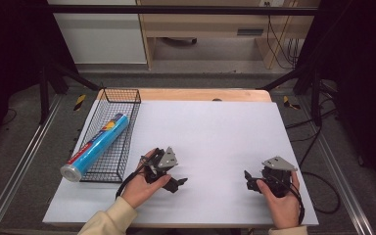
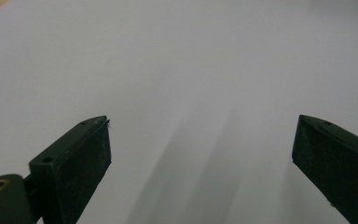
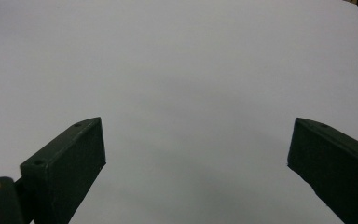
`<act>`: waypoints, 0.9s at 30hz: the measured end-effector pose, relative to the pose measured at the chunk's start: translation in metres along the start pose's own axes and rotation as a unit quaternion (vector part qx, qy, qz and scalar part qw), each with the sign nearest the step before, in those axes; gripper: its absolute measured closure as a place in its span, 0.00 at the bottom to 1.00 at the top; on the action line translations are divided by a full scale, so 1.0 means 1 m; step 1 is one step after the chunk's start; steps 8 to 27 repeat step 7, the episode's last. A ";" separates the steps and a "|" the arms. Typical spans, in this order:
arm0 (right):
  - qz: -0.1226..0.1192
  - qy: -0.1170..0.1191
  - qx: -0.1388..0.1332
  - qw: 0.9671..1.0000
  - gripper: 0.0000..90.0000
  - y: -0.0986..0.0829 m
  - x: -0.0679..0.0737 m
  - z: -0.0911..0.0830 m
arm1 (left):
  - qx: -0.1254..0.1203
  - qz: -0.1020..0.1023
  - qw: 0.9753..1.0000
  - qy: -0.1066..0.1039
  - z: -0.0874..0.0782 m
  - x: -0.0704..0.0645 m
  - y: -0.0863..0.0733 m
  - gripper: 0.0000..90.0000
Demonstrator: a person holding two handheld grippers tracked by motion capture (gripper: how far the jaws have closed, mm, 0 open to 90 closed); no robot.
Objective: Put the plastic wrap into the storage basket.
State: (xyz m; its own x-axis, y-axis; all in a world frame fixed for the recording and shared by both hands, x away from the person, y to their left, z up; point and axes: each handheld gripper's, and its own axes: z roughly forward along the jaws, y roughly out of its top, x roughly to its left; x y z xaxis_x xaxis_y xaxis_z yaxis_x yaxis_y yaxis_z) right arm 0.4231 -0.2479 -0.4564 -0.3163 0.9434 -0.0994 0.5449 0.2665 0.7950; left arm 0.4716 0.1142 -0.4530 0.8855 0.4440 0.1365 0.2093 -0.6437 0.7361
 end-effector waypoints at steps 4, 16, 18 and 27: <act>0.009 -0.002 0.000 1.000 0.06 -0.002 -0.003 0.002 | -0.009 -0.010 1.000 0.003 -0.008 0.001 -0.014 0.05; 0.012 -0.010 -0.007 1.000 0.07 -0.004 -0.006 0.004 | -0.015 -0.011 1.000 0.004 -0.013 0.001 -0.020 0.05; 0.012 -0.010 -0.007 1.000 0.07 -0.004 -0.006 0.004 | -0.015 -0.011 1.000 0.004 -0.013 0.001 -0.020 0.05; 0.012 -0.010 -0.007 1.000 0.07 -0.004 -0.006 0.004 | -0.015 -0.011 1.000 0.004 -0.013 0.001 -0.020 0.05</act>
